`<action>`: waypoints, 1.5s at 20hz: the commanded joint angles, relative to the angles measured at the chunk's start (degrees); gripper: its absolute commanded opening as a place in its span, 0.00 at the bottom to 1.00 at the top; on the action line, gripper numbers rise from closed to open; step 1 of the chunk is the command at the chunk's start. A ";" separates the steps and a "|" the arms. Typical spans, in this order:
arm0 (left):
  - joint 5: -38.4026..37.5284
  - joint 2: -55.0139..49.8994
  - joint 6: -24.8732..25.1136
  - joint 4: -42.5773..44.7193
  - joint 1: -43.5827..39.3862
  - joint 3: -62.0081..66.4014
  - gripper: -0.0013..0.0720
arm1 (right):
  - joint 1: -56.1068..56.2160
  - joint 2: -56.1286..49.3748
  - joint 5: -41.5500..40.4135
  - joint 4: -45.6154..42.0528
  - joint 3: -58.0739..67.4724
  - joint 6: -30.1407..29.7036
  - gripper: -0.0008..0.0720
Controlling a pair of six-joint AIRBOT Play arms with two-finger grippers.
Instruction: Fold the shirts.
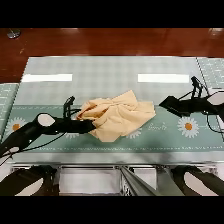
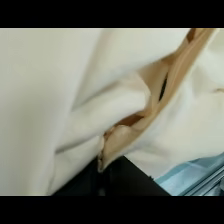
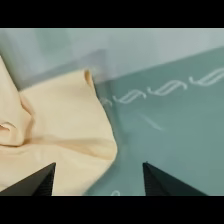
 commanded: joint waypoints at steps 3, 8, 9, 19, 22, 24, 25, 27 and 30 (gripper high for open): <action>-3.74 -4.13 2.99 2.69 1.11 7.23 0.06 | 0.90 -9.66 1.57 -0.26 7.87 -0.63 0.85; -7.82 -3.91 4.63 2.69 3.17 8.98 0.06 | 5.20 -21.29 3.78 7.48 18.56 -4.94 0.85; -7.82 -3.91 4.61 2.67 3.17 9.01 0.06 | 7.02 -23.52 3.98 7.39 21.29 -4.92 0.85; -7.82 -3.76 4.61 1.79 3.17 9.79 0.06 | 17.20 -38.77 10.67 7.82 33.27 -2.54 0.71; -8.79 -3.67 4.61 1.79 3.52 14.51 0.06 | 17.07 -38.82 11.26 10.27 33.99 -3.82 0.04; -10.97 -2.73 4.61 1.79 5.70 21.27 0.06 | 15.65 -38.21 14.58 9.81 39.71 -4.42 0.04; -12.17 -1.77 4.61 1.79 7.45 25.38 0.06 | 14.40 -36.81 15.41 8.90 44.39 -3.96 0.04; -13.88 1.11 4.57 1.79 12.44 35.58 0.06 | 11.23 -32.74 15.21 6.36 56.00 -0.90 0.04; -16.09 4.48 4.39 1.81 19.91 50.36 0.06 | 6.51 -25.42 15.19 5.46 74.40 0.50 0.04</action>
